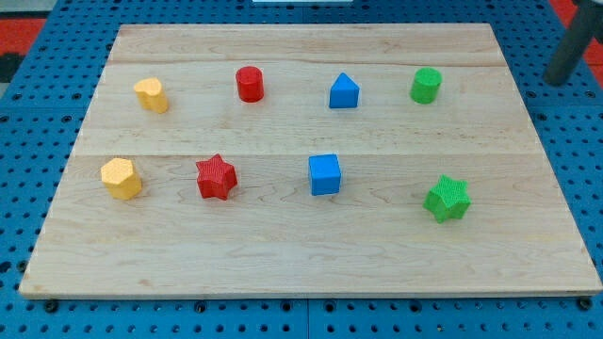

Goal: Move your arm point at the yellow hexagon

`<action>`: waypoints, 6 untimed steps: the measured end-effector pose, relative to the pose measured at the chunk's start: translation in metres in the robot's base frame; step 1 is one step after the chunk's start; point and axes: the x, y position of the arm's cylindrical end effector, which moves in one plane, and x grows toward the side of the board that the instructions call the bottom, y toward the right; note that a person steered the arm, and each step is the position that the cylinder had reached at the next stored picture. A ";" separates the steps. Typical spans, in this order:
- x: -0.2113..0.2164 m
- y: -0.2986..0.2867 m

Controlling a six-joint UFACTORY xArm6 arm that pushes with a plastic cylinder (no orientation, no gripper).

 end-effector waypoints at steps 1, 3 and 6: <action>0.071 -0.025; 0.067 -0.155; 0.044 -0.406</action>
